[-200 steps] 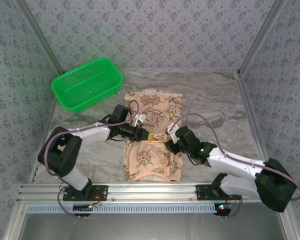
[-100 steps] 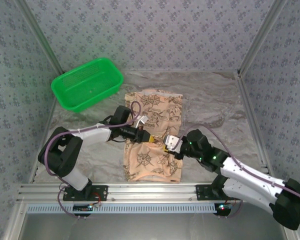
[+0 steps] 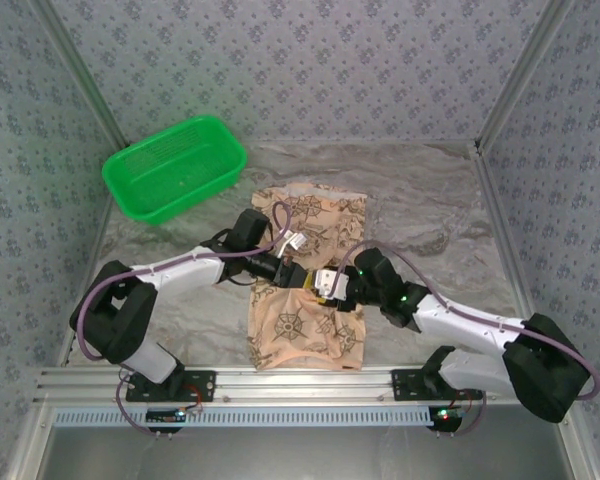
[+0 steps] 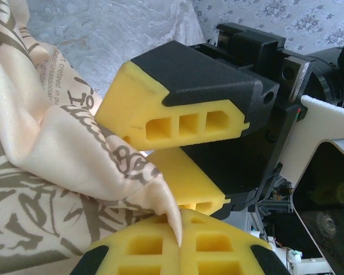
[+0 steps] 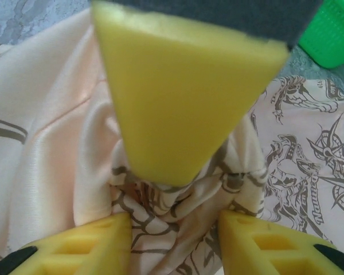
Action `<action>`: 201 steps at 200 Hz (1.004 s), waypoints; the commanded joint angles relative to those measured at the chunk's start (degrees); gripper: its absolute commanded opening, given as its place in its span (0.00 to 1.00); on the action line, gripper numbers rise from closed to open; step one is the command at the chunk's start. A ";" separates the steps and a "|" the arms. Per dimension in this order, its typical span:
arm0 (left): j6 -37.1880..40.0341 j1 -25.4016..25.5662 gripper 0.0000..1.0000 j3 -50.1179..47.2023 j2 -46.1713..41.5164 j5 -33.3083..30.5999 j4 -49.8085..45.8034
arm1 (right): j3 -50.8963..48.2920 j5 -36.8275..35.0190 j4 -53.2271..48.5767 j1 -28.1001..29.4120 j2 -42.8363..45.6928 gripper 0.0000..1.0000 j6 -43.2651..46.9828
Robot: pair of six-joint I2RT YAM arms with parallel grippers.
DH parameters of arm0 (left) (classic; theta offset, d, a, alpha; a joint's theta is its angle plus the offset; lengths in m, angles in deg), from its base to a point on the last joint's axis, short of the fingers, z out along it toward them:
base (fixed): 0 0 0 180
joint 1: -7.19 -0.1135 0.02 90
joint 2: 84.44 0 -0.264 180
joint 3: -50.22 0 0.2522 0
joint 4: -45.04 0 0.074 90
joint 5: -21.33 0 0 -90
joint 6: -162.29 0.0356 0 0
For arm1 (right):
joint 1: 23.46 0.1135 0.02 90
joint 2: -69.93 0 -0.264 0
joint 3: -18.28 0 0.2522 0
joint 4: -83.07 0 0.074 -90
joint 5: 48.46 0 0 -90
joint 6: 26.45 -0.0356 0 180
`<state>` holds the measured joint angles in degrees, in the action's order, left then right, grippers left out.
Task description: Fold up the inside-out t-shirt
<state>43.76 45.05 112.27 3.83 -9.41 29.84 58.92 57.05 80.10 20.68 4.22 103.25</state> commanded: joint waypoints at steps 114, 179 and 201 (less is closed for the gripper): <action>-7.59 -2.00 0.05 -5.49 -0.41 -3.55 17.37 | -5.71 1.76 11.36 -4.78 3.88 0.00 -6.08; 5.95 -3.13 0.12 -2.31 8.11 -22.96 -1.73 | -4.24 18.16 -2.20 -10.83 10.92 0.00 -4.86; 5.40 -3.14 0.14 -2.39 9.17 -23.32 -0.26 | -1.59 13.44 -3.62 -10.94 5.93 0.07 -9.75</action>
<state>46.49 42.06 108.19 12.26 -28.82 32.03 53.34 70.62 80.93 10.14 14.34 98.20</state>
